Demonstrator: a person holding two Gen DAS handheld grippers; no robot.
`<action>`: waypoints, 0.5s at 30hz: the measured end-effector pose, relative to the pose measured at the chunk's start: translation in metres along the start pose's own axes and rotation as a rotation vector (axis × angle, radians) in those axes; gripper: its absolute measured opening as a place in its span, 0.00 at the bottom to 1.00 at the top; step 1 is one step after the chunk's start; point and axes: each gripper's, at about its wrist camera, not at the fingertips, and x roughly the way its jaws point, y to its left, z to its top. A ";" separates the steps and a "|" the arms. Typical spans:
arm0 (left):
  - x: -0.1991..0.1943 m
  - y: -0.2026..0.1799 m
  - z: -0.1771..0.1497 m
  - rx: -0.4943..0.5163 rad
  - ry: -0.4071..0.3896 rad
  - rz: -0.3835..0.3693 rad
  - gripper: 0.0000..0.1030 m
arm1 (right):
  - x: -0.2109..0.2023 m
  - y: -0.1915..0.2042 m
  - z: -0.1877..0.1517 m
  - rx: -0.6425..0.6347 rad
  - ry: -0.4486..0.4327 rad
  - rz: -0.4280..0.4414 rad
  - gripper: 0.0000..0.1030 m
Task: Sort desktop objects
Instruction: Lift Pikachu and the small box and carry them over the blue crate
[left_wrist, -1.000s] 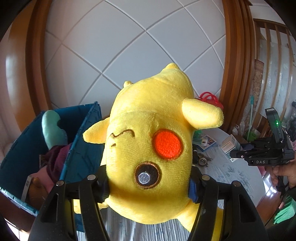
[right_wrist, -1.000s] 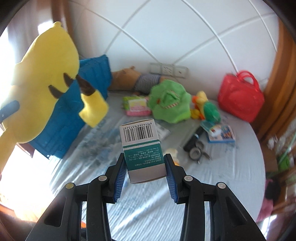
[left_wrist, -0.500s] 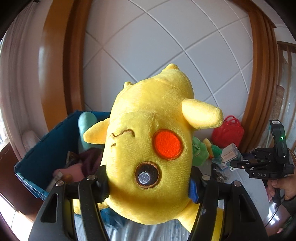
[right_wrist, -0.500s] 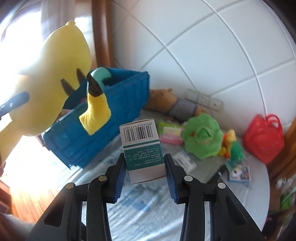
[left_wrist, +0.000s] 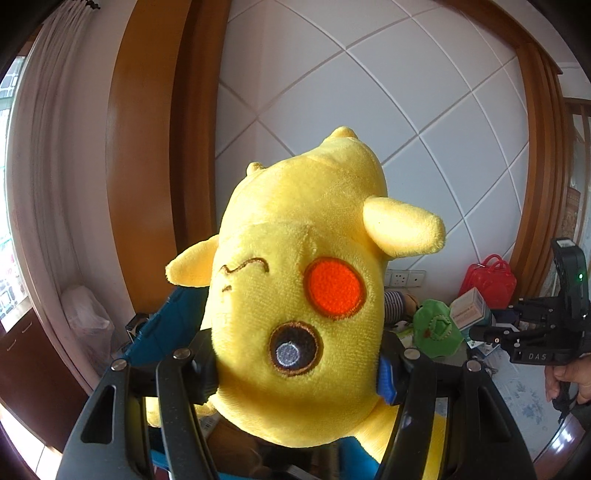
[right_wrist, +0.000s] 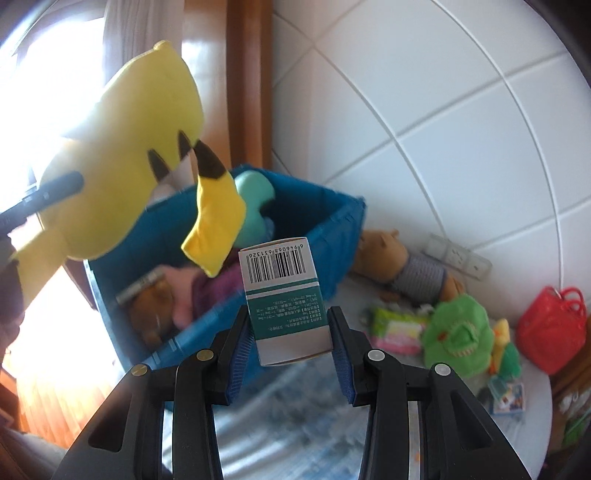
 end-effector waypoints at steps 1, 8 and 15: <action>0.004 0.012 0.001 0.001 0.002 -0.001 0.61 | 0.007 0.010 0.009 0.000 -0.005 0.001 0.38; 0.023 0.068 0.005 0.014 0.019 -0.019 0.62 | 0.057 0.065 0.059 -0.002 -0.002 0.012 0.38; 0.031 0.102 0.012 0.006 0.013 -0.046 0.63 | 0.093 0.096 0.088 -0.012 0.015 0.005 0.38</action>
